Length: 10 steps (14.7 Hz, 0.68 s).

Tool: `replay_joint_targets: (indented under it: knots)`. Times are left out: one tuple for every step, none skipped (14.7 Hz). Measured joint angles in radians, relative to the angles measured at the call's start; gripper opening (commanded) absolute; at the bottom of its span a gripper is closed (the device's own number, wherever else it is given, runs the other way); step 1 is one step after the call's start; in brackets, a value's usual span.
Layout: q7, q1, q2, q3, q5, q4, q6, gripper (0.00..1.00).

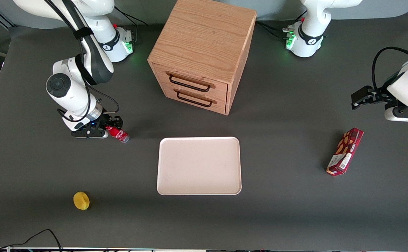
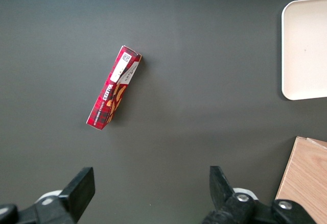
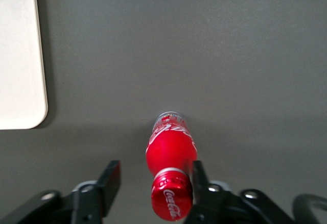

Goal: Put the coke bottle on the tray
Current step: 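Close the right gripper around the bottle's body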

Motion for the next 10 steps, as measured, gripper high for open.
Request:
replay_joint_targets:
  knots:
    - [0.000,0.000,-0.001,0.000,-0.013,0.000,0.001,0.00]
    - [0.000,0.000,-0.002,0.000,-0.020,0.000,0.001,0.00]
    - [0.001,0.000,-0.003,0.000,-0.022,-0.001,0.002,0.00]
    - [0.001,0.000,-0.003,0.000,-0.023,-0.001,0.002,0.00]
    - [0.001,0.000,-0.003,0.000,-0.024,-0.001,0.002,0.00]
    - [0.001,0.000,-0.005,0.000,-0.025,0.004,-0.004,0.00]
    - [0.001,0.000,-0.008,0.000,-0.025,0.019,-0.031,0.00]
    - [0.001,0.000,-0.014,0.000,-0.026,0.049,-0.083,0.00]
    - [0.001,0.000,-0.020,0.001,-0.026,0.093,-0.152,0.00]
    - [0.001,0.000,-0.028,0.002,-0.026,0.146,-0.223,0.00]
